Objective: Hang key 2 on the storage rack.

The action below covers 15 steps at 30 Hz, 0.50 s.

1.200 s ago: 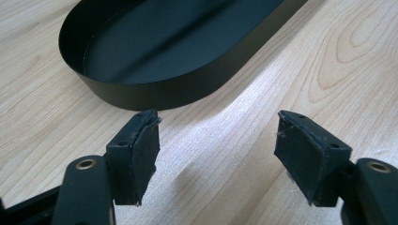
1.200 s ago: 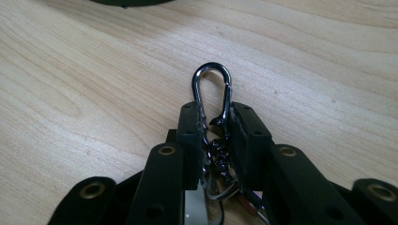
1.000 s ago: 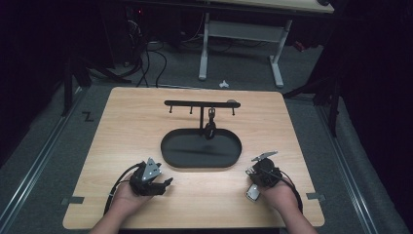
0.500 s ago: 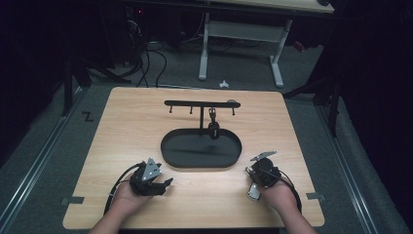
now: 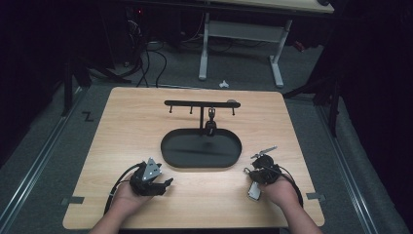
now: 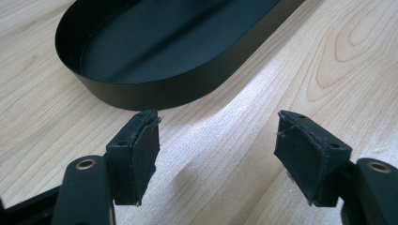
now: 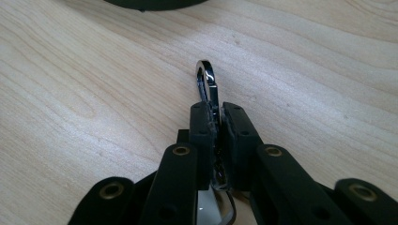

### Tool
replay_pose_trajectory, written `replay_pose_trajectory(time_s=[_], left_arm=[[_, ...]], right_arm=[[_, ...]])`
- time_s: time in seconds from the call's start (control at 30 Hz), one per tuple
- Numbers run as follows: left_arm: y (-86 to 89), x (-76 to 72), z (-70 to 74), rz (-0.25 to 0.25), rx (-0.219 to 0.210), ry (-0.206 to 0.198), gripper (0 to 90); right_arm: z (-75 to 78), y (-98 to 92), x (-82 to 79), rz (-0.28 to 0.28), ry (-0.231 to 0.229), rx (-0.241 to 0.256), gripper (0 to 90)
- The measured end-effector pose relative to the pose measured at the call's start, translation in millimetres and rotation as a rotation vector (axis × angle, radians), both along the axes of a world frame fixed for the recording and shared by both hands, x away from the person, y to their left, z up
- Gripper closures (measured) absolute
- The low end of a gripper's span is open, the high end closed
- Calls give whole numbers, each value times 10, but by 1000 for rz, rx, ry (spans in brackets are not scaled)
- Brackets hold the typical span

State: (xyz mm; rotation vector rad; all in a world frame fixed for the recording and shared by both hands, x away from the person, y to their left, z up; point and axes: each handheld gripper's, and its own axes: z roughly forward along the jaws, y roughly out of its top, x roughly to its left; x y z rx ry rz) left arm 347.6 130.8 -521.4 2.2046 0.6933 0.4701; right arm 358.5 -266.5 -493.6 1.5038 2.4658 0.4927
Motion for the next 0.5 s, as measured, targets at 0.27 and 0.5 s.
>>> replay_pose_trajectory(time_s=[0.27, 0.5], left_arm=[[2, -1, 0, 2, -4, -3, 312], [1, 0, 0, 1, 0, 0, 312]], right_arm=[[38, -19, -8, 6, 12, 24, 846], [208, -99, -29, 1, -1, 83, 847]])
